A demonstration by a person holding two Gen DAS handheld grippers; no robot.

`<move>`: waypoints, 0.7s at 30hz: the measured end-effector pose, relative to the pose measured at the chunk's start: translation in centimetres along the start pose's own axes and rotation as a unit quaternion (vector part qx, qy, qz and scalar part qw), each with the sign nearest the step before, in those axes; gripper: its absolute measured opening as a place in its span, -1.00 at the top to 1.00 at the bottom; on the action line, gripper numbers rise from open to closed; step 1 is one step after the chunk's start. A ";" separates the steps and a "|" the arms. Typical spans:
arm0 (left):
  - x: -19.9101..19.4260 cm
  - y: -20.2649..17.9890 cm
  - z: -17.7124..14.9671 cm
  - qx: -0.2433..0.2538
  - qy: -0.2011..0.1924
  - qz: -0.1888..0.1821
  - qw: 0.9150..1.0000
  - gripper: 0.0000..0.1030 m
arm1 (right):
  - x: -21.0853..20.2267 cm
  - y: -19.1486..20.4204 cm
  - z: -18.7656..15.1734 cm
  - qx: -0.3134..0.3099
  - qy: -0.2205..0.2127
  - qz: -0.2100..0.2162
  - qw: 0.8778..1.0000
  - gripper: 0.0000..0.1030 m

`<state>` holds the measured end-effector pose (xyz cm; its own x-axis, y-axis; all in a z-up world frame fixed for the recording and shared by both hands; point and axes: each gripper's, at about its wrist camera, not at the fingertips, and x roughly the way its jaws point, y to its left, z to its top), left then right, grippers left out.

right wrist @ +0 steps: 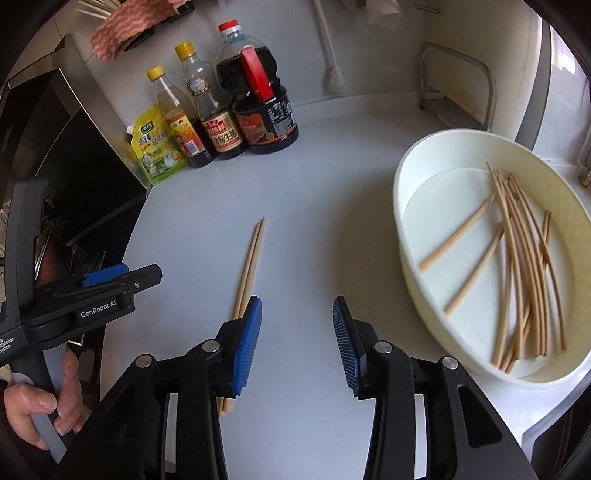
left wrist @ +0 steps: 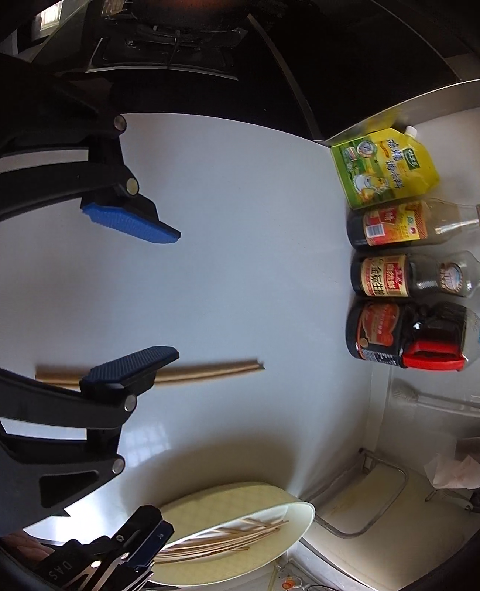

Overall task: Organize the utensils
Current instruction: 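Move both tools back over the last two chopsticks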

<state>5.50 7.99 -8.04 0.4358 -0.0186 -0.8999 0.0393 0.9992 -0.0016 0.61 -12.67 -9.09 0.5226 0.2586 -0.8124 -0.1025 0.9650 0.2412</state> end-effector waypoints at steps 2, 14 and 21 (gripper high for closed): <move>0.7 0.9 -0.3 0.002 0.009 0.000 1.000 -0.30 | 1.4 0.8 -0.8 0.003 0.013 0.001 1.000 0.24; 2.1 4.0 -1.5 0.017 0.013 -0.004 1.000 -0.41 | 7.4 4.0 -3.7 0.006 0.051 -0.022 0.998 0.22; 3.0 4.7 -2.5 0.012 0.028 -0.010 0.999 -0.41 | 8.6 4.8 -4.5 -0.009 0.049 -0.050 0.998 0.22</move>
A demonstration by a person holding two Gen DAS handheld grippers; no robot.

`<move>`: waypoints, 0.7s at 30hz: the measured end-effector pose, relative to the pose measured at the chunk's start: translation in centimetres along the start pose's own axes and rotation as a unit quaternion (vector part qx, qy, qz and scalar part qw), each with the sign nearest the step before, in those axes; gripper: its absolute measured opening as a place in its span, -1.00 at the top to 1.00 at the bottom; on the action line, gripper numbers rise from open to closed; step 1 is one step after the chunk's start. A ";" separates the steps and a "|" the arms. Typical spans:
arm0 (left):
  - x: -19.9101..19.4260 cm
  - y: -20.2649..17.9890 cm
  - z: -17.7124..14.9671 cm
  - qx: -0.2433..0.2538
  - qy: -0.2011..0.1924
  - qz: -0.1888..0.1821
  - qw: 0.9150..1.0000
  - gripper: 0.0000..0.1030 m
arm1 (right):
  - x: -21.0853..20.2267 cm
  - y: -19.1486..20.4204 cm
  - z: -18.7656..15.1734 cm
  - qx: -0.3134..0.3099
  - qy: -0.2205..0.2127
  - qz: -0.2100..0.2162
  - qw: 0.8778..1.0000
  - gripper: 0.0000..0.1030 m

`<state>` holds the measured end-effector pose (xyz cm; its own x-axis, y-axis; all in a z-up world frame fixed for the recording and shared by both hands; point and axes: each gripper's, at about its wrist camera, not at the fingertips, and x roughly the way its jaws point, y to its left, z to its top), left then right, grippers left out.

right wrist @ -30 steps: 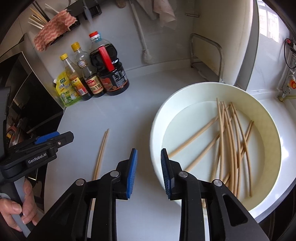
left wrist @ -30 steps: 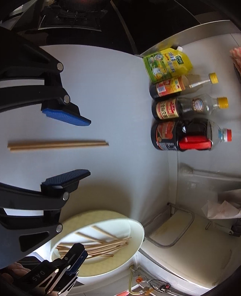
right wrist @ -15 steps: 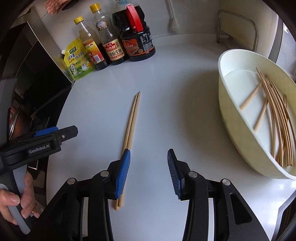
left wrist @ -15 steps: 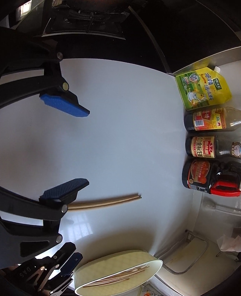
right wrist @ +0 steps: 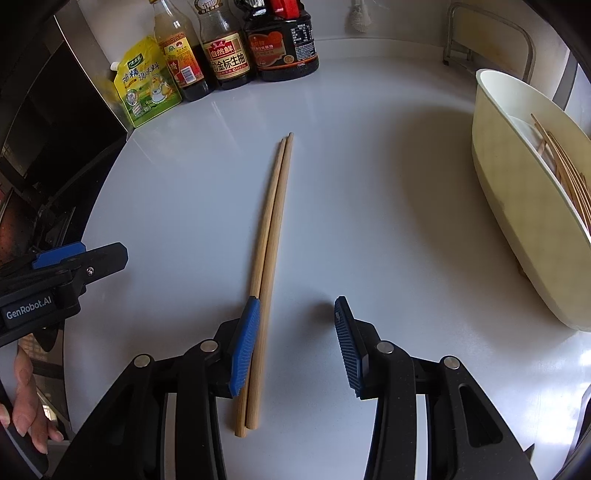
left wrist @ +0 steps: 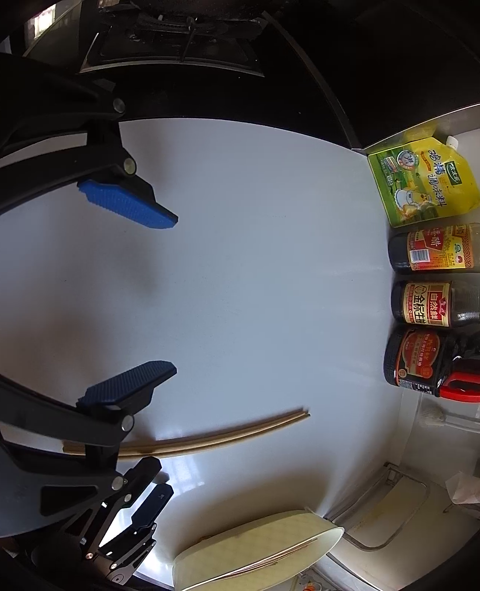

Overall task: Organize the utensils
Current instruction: 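Move both tools back over the last two chopsticks, then separate the two chopsticks and grasp one with the right tool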

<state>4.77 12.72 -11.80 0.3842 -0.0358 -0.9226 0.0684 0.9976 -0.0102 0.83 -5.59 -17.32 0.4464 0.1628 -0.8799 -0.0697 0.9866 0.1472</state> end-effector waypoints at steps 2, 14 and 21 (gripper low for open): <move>0.0 0.1 -0.1 0.000 -0.001 0.001 1.000 -0.41 | 0.1 0.3 -0.1 -0.010 -0.005 -0.009 1.000 0.22; 0.6 -0.5 -0.7 -0.007 0.005 -0.004 1.000 -0.45 | 0.9 2.3 -0.3 -0.069 -0.018 -0.044 0.996 0.51; 1.1 -2.2 -0.9 -0.006 0.008 -0.010 1.000 -0.52 | 0.5 1.6 -0.4 -0.068 -0.018 -0.034 0.997 0.87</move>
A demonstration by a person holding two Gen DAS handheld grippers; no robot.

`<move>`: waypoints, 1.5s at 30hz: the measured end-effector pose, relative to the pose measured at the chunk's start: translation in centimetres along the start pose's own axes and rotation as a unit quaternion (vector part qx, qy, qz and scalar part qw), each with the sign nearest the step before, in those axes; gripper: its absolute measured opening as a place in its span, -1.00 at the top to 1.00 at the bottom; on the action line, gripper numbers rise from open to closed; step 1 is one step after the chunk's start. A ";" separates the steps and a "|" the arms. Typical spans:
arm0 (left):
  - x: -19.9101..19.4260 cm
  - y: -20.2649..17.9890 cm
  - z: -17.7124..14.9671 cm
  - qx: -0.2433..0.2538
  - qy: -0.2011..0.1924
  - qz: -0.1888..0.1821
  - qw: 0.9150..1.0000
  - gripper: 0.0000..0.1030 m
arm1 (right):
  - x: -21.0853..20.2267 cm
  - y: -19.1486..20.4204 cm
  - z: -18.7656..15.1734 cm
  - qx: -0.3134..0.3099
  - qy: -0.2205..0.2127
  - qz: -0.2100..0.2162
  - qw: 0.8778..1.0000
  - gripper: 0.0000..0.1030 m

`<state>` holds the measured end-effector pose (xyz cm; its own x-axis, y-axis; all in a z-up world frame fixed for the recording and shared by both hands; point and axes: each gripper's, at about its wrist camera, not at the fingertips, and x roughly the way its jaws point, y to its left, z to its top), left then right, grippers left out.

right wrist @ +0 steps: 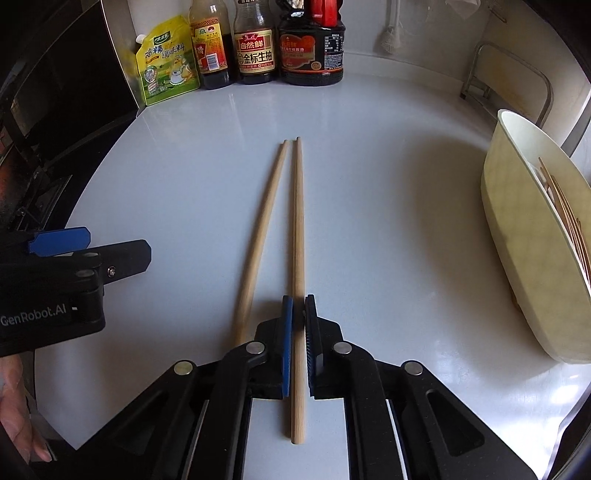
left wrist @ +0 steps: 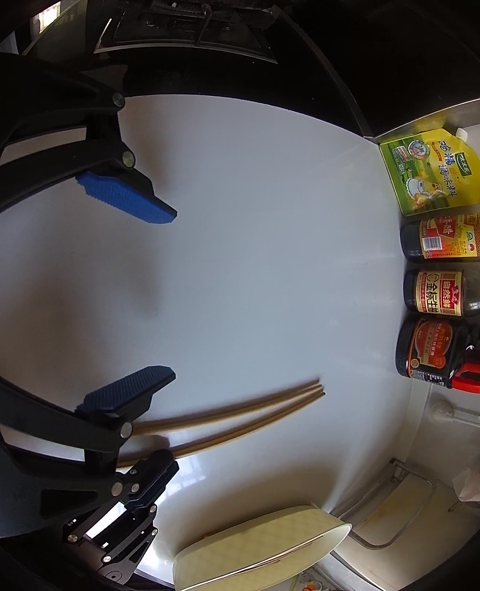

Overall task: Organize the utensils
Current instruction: 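Separate the two chopsticks and grasp one with the right tool, then grasp the last chopstick with the left tool while the right tool holds its own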

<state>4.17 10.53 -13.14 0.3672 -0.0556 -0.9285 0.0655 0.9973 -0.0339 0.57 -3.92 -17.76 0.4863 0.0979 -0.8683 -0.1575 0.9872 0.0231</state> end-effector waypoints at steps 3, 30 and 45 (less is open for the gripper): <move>0.3 -1.1 -0.1 0.006 -0.001 -0.005 1.000 -0.52 | -0.4 -0.8 -0.4 0.006 0.001 -0.004 1.000 0.87; 3.0 -7.3 0.1 0.008 0.001 0.016 1.000 -0.54 | -2.1 -7.1 -1.0 0.026 0.003 -0.014 1.000 0.32; 2.4 -8.4 -0.4 0.004 -0.015 0.013 1.000 0.14 | -1.2 -6.3 -0.8 -0.018 0.007 -0.024 1.000 0.87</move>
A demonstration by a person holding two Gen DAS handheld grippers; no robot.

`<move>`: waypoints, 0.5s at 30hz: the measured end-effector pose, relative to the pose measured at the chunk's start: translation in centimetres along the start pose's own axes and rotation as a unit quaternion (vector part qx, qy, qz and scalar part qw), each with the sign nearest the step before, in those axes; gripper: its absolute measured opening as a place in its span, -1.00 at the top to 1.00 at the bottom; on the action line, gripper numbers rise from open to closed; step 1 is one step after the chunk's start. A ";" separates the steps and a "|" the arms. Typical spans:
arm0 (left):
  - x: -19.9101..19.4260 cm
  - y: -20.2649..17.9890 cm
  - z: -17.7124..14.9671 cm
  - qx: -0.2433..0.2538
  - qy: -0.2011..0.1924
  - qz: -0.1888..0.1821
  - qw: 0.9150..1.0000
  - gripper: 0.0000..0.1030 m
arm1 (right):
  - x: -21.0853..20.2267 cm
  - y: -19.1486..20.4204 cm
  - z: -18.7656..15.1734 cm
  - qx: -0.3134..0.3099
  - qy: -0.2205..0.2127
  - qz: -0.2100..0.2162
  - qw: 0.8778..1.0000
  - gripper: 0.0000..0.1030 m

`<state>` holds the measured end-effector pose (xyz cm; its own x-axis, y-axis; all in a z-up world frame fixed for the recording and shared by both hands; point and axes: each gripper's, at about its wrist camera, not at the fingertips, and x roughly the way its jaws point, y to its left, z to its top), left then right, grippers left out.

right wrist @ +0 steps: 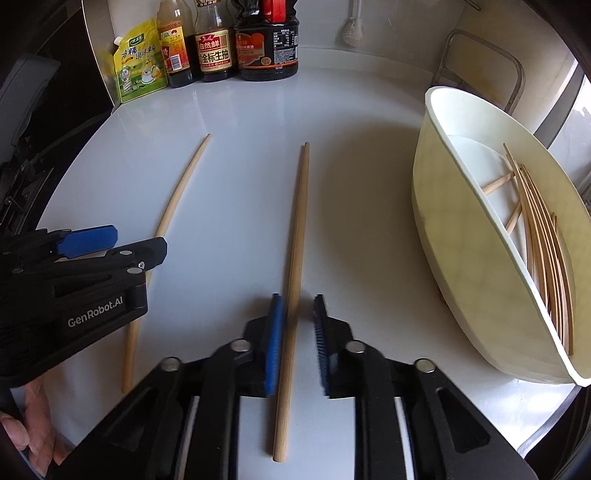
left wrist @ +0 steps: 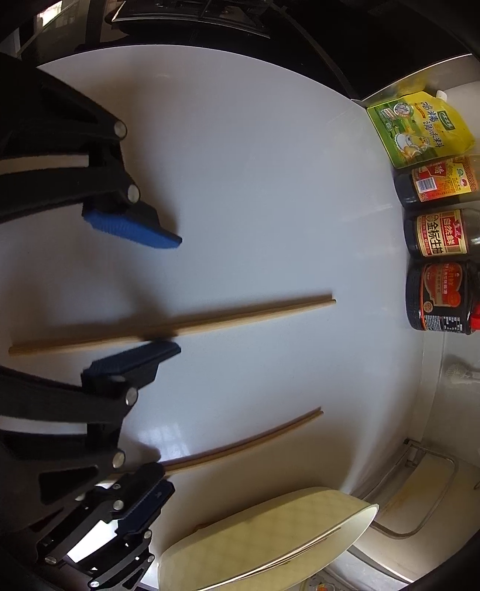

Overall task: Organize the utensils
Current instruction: 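Grasp the last chopstick with the left tool while the right tool holds its own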

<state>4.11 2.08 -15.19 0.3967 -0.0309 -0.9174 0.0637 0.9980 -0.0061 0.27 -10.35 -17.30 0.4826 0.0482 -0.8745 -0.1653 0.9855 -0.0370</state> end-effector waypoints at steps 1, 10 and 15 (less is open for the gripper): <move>-0.1 -0.2 -0.1 0.004 -0.002 -0.002 1.000 0.34 | 0.0 0.1 0.1 -0.003 0.000 -0.001 1.000 0.87; -0.6 0.7 -0.2 -0.017 0.039 -0.031 0.999 0.86 | -0.1 -1.0 0.4 0.026 0.005 0.039 0.999 0.88; -2.2 1.5 0.0 -0.022 0.034 -0.024 0.999 0.86 | -2.0 -1.5 0.7 0.039 -0.002 0.064 0.997 0.88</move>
<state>3.33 3.60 -13.18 0.3305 -0.0771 -0.9406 0.0410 0.9969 -0.0673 0.21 -11.85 -15.17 0.4661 0.1750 -0.8673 -0.1592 0.9808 0.1123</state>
